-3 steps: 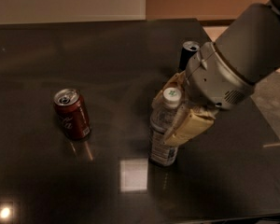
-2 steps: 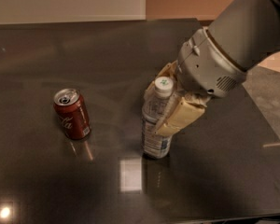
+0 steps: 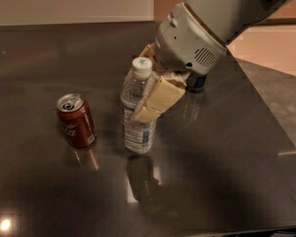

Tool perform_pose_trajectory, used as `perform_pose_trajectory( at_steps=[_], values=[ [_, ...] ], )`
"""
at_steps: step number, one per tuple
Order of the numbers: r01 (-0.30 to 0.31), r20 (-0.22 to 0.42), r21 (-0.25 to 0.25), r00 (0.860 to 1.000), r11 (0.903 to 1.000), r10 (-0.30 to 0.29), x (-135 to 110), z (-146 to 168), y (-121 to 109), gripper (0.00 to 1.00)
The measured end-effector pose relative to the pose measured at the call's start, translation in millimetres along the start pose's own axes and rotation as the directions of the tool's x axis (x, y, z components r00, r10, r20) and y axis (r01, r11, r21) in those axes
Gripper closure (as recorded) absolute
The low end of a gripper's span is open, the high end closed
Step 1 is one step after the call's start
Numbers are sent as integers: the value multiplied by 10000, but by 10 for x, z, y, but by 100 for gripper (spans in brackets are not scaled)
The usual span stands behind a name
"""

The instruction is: Move blue plastic bottle near coke can

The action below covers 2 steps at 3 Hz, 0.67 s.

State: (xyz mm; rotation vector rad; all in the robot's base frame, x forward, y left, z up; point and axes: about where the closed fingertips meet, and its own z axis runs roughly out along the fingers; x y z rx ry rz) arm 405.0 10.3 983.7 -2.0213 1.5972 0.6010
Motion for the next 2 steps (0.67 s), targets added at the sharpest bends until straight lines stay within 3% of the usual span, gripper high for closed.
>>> perform_pose_trajectory(
  at_steps=[2],
  values=[
    [174,146,-464,9998,9988,-167,-223,314,-168,100]
  ],
)
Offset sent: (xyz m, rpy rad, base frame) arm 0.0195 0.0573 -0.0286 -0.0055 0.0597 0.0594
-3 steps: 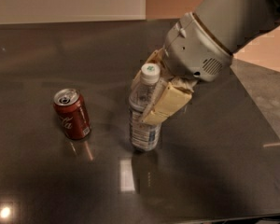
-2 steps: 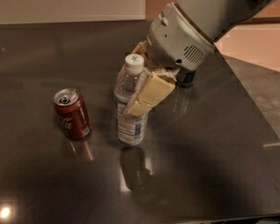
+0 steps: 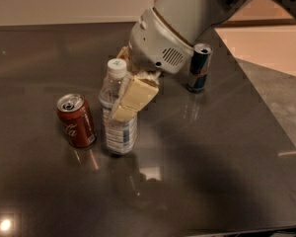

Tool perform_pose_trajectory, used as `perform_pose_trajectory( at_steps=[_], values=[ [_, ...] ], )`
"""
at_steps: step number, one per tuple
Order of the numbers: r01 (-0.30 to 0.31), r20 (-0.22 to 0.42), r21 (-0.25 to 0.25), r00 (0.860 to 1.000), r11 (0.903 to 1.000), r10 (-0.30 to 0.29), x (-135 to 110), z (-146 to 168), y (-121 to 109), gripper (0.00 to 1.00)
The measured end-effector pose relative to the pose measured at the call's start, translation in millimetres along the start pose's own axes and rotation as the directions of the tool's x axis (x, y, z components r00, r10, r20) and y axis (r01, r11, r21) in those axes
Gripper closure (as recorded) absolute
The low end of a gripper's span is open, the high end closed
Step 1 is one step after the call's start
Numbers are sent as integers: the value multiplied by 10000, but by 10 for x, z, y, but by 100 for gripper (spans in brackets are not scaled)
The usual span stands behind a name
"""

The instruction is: Move blue plastic bottle near coke can

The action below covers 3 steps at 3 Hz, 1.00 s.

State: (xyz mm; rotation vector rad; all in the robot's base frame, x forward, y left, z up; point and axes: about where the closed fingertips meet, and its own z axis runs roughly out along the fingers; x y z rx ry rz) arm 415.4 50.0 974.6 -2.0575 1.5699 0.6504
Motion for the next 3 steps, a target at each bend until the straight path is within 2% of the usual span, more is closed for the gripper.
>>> perform_pose_trajectory(
  at_steps=[1,2,3],
  values=[
    [131,-73,-97,9999,9999,-132,-15,151,-41,100],
    [234,-214,-192,9995,9995,-238,-12,266,-64,82],
    [350,-326,-380,9988,9987,-363,0,367,-86,59]
  ],
)
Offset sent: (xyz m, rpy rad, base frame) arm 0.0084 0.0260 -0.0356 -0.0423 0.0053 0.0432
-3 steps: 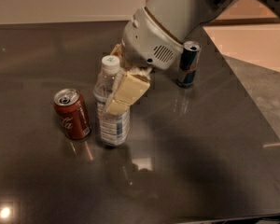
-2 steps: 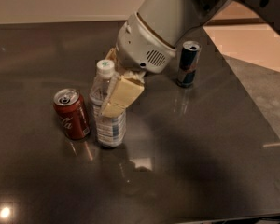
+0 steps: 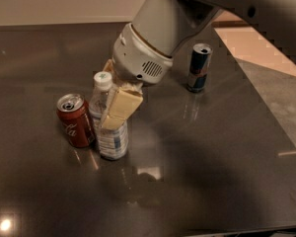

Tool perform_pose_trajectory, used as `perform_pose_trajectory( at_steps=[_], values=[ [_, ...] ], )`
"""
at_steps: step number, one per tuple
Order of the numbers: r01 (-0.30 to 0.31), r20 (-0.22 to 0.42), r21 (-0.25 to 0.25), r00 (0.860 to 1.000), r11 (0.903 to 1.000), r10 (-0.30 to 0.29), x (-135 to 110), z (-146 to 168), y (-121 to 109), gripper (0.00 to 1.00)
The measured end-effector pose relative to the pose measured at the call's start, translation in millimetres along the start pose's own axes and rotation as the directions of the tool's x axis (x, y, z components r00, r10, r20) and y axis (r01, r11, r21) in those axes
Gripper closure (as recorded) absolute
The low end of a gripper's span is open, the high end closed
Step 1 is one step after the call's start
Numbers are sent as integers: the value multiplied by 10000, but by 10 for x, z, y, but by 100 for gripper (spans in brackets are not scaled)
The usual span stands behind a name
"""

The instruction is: Move blue plastic bottle near coke can

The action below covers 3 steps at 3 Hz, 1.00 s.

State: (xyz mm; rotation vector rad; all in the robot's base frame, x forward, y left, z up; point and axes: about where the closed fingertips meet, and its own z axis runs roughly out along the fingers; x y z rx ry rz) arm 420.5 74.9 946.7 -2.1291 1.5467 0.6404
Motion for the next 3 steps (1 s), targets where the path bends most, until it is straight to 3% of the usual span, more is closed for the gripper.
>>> perform_pose_trajectory(
  at_steps=[2,3],
  values=[
    [71,-93,-203,9999,9998,-73,36,121,-8,12],
    [102,-103,-183,9999,9998,-103,18,117,0,0]
  ],
)
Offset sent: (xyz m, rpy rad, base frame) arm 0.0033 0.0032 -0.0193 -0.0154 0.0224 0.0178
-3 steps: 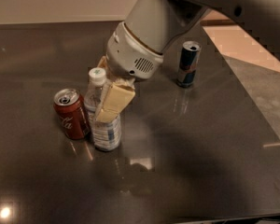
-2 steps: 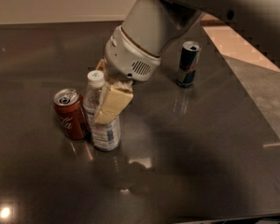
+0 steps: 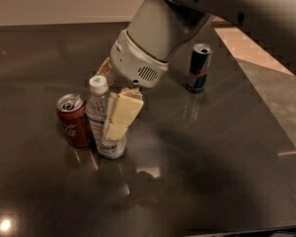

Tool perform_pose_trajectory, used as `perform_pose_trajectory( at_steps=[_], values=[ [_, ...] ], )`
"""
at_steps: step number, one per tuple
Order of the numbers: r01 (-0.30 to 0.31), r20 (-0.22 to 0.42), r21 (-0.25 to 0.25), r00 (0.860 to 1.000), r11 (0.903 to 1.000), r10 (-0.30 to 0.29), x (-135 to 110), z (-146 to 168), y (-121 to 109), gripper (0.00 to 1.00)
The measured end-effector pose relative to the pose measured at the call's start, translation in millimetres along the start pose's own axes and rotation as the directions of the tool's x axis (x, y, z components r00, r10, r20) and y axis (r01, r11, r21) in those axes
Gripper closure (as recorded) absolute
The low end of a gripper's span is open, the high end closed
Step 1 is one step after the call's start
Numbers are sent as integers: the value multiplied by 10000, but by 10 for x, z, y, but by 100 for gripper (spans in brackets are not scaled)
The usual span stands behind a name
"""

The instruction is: Move blue plastic bottle near coke can

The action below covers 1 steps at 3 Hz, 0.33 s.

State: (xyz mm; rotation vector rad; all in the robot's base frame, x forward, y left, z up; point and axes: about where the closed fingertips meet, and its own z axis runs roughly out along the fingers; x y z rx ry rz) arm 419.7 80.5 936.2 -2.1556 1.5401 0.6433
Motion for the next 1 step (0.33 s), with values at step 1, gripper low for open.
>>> perform_pose_trajectory(
  at_steps=[1],
  values=[
    [1,0,1,10000,10000,-1,-1,0,0,0]
  ],
)
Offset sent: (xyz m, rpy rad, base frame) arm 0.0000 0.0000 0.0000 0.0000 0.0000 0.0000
